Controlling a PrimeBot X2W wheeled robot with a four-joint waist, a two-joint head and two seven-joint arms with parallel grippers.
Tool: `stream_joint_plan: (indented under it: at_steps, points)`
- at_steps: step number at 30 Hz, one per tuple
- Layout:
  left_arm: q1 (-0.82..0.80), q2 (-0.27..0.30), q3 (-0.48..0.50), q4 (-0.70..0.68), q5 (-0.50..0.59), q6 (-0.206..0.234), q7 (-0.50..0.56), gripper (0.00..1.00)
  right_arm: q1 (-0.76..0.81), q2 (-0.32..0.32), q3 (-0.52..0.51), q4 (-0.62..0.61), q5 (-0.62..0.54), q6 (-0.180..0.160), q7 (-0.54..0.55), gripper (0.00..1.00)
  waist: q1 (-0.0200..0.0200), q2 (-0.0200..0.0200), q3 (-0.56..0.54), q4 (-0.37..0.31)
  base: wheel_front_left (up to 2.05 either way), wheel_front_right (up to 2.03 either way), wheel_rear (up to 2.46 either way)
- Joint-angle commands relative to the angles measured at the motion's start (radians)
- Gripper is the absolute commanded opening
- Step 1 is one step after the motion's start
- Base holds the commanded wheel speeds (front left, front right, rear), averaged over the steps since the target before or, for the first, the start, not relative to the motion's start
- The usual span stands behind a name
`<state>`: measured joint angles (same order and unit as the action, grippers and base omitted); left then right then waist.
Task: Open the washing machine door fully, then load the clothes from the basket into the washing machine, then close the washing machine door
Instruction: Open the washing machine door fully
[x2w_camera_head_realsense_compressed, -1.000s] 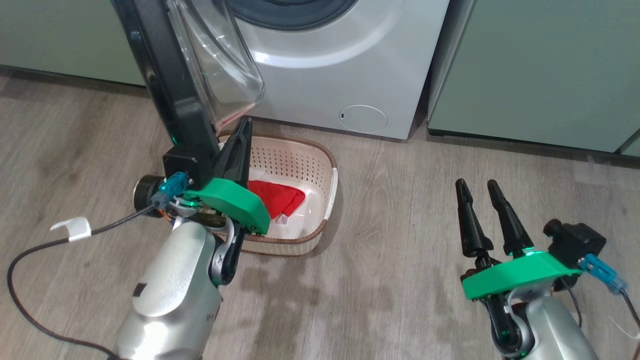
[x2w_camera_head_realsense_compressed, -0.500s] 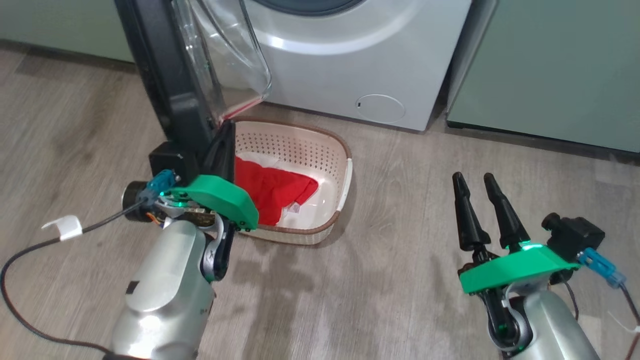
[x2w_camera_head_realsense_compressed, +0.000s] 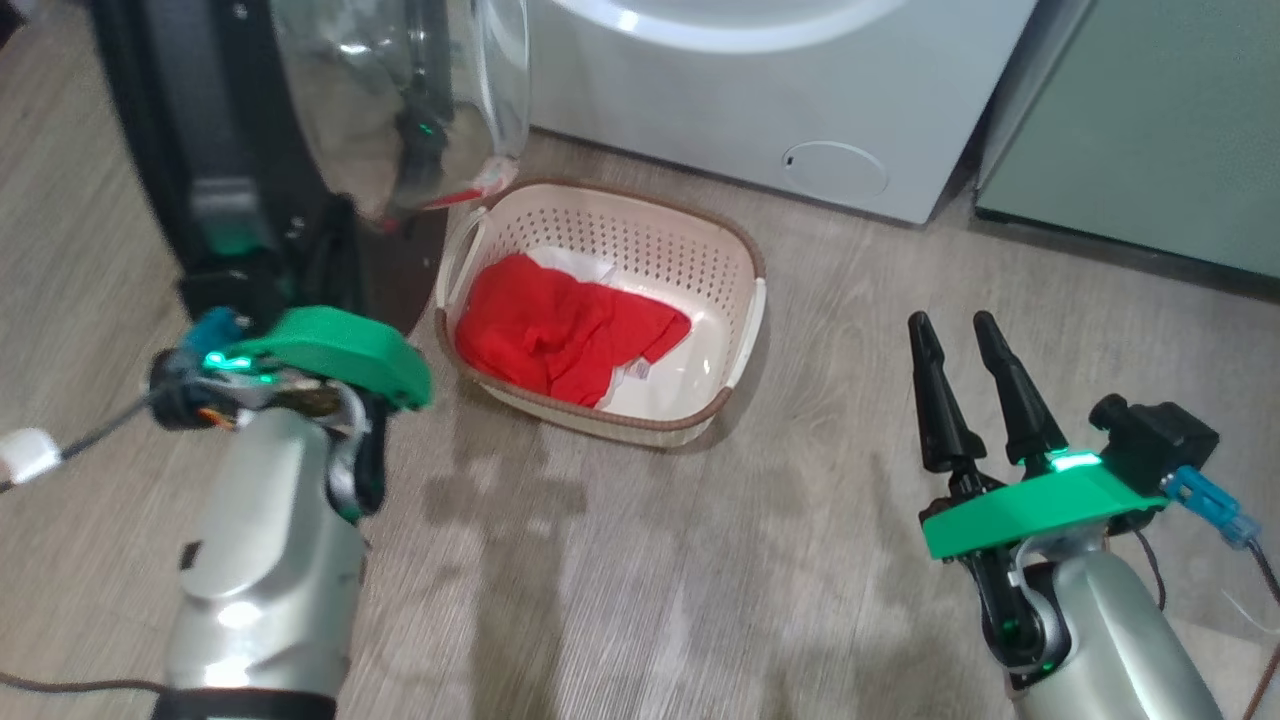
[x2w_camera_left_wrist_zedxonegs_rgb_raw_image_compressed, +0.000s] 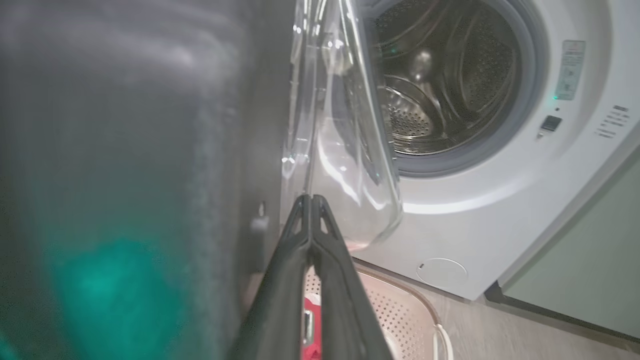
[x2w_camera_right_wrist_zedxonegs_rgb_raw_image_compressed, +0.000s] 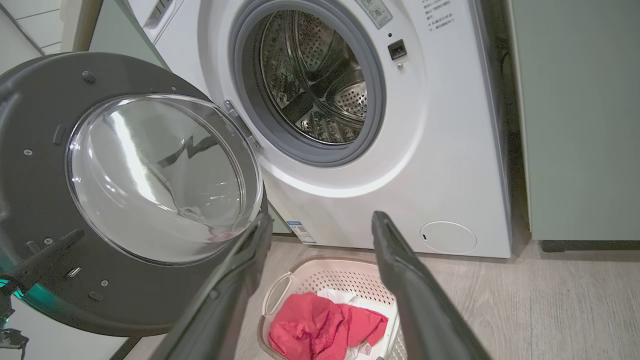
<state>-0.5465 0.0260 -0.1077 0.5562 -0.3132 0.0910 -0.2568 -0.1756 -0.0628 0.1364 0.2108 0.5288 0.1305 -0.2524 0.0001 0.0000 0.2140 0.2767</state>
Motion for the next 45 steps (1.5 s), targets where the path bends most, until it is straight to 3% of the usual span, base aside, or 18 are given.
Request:
stream_joint_plan:
  at_steps: [1,15,31,38,45]
  points:
    - [-0.049,0.024,0.055,-0.038,0.012,-0.002,-0.005,0.0,-0.033,-0.005,0.028,-0.033,-0.008,0.0,-0.009,1.0,-0.0001,0.0,0.017,0.012,0.0,0.0,0.0]
    - [-0.11,0.054,0.353,-0.079,0.117,-0.091,-0.005,0.0,-0.089,-0.053,0.011,-0.044,-0.041,0.0,-0.009,1.0,-0.0001,0.0,0.154,0.032,0.0,0.0,0.0]
    - [-0.274,0.201,0.656,-0.002,0.137,-0.123,-0.005,0.0,-0.13,-0.104,-0.01,-0.084,-0.063,0.0,0.001,1.0,-0.0001,0.0,0.3,0.008,0.0,0.0,0.0]
    - [-0.326,0.256,0.713,0.031,0.17,-0.131,-0.005,0.0,-0.143,-0.104,-0.021,-0.089,-0.072,0.0,0.006,1.0,-0.0001,0.0,0.323,-0.004,0.0,0.0,0.0]
    - [-0.336,0.249,0.723,0.035,0.208,-0.147,-0.005,0.0,-0.141,-0.098,-0.023,-0.078,-0.069,0.0,0.003,1.0,-0.0001,0.0,0.314,-0.007,0.0,0.0,0.0]
